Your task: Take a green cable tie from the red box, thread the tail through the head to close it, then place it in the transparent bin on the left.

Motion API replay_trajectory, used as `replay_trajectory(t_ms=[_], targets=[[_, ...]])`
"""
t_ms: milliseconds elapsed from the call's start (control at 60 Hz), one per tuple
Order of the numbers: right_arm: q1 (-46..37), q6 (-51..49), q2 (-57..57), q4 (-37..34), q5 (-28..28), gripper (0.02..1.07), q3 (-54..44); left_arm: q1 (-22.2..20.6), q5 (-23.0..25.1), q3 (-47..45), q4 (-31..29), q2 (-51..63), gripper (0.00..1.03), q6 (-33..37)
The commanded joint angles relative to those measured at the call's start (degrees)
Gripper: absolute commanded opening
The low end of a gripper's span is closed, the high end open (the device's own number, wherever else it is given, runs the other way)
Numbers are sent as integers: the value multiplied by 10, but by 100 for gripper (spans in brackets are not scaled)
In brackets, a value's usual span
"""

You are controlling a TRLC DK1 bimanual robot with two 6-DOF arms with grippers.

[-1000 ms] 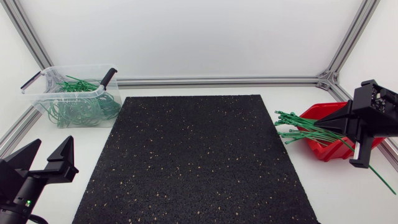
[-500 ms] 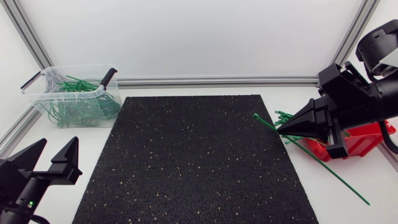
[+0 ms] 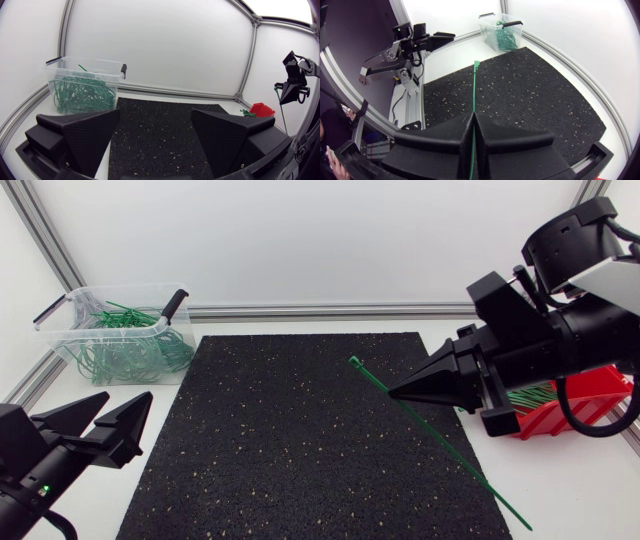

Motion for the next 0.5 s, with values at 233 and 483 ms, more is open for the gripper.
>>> replay_trajectory(t_ms=[233, 483], targets=[[30, 215, 3, 175, -98, 8, -87, -7, 126, 89, -6, 98, 99, -55], [41, 343, 31, 290, -138, 8, -124, -46, 193, 132, -21, 147, 99, -71]])
